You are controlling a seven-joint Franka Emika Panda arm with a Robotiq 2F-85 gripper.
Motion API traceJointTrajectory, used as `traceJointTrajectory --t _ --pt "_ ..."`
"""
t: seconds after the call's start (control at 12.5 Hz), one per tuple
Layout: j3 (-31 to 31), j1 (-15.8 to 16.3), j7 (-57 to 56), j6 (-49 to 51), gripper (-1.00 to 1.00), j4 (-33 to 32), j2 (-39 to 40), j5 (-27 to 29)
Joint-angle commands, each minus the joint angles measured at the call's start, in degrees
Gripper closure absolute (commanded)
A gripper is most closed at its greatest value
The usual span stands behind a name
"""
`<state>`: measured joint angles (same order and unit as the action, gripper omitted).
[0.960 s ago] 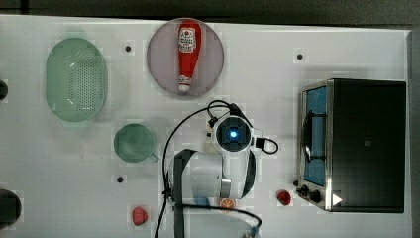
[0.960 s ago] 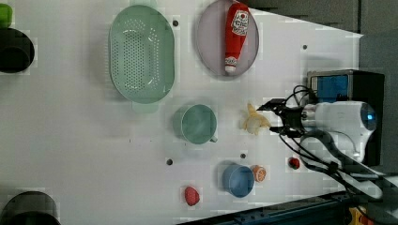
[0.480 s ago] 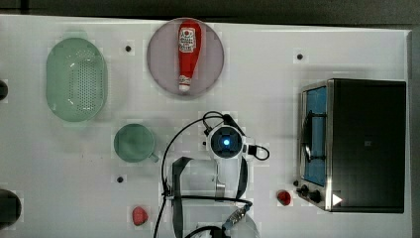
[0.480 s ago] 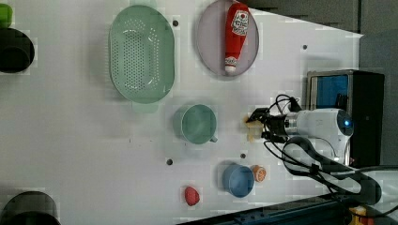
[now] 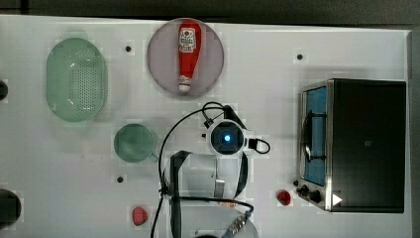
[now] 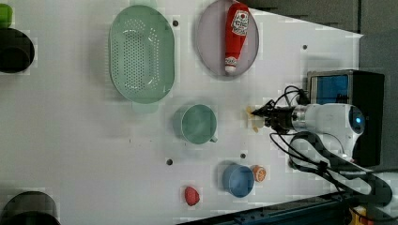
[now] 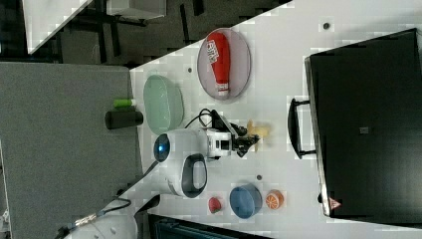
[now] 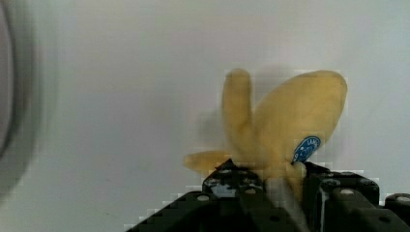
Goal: Pick Banana and place it in mug.
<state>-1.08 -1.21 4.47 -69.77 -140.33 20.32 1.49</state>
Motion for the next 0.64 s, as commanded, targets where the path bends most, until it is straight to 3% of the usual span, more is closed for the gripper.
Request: traceJointTrajectory --t 0.08,0.4,0.64 --pt "-1.3 -0.4 -1.7 6.7 0.46 0.1 -9.6 -0.7" --pt "-2.9 -0.4 -1.8 29.8 0.46 5.8 -24.9 -0.7" --pt "-2.4 -0.1 -1.6 43.7 0.46 10.3 -30.8 -0.7"
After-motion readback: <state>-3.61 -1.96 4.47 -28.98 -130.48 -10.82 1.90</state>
